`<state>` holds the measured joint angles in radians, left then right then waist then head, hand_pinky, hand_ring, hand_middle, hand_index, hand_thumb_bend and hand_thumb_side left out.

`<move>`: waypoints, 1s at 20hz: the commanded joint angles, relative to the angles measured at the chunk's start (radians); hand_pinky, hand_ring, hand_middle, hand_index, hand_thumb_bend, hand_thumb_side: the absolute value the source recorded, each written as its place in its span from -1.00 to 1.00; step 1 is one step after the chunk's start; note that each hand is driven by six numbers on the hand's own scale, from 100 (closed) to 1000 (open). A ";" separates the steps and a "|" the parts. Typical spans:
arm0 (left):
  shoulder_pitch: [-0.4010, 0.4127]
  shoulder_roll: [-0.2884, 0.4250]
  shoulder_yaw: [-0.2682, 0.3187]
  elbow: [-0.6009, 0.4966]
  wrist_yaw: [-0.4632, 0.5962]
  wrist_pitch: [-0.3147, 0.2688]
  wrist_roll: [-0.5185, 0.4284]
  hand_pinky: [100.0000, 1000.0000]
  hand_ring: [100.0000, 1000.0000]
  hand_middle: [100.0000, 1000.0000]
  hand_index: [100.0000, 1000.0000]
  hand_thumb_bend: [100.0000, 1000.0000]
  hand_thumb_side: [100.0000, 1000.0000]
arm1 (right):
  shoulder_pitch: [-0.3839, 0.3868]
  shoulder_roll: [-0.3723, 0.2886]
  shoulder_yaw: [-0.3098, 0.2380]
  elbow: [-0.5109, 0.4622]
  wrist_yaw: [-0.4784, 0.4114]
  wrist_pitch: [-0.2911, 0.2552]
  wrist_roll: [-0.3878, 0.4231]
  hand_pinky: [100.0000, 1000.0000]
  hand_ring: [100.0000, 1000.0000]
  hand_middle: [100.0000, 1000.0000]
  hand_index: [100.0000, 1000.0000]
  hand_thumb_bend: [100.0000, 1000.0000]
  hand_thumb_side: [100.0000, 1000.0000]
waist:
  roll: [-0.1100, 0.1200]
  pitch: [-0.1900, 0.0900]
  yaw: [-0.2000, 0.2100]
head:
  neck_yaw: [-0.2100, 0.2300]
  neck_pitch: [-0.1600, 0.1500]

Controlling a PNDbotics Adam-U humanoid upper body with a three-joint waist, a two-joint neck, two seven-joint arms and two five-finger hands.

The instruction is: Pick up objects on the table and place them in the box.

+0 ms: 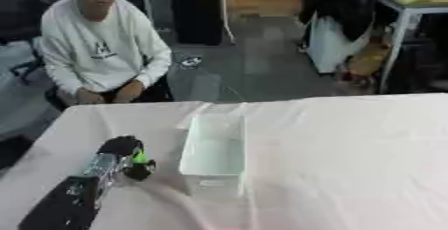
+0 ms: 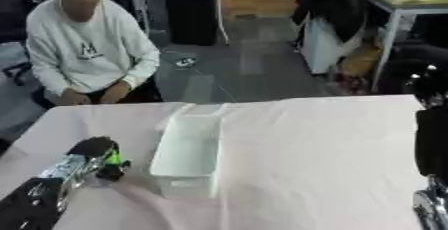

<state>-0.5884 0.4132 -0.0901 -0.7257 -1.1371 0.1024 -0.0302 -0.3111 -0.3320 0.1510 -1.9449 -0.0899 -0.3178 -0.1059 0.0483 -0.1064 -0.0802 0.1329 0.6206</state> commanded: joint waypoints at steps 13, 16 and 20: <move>-0.141 0.047 -0.076 -0.253 0.234 -0.048 0.035 -1.00 -1.00 -1.00 -0.58 -1.00 0.09 | -0.008 -0.010 0.001 -0.008 0.005 0.003 0.000 0.17 0.21 0.28 0.43 -1.00 0.91 | 0.005 -0.013 -0.003 | 0.007 -0.005; -0.157 0.025 -0.130 -0.288 0.298 -0.107 0.031 -1.00 -1.00 -1.00 -0.64 -1.00 0.09 | -0.012 -0.005 0.004 -0.008 0.003 0.004 0.003 0.17 0.21 0.28 0.43 -1.00 0.91 | 0.006 -0.013 -0.011 | 0.006 -0.007; -0.176 0.000 -0.189 -0.309 0.348 -0.158 -0.004 -1.00 -1.00 -1.00 -0.71 -1.00 0.05 | -0.017 -0.001 0.007 -0.008 0.001 0.006 0.008 0.17 0.21 0.28 0.43 -1.00 0.91 | 0.008 -0.014 -0.017 | 0.011 -0.005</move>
<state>-0.7345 0.4039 -0.2666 -1.0092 -0.8077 -0.0377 -0.0259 -0.3086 -0.3317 0.1576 -1.9445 -0.0863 -0.3130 -0.1006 0.0584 -0.1123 -0.0972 0.1335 0.6208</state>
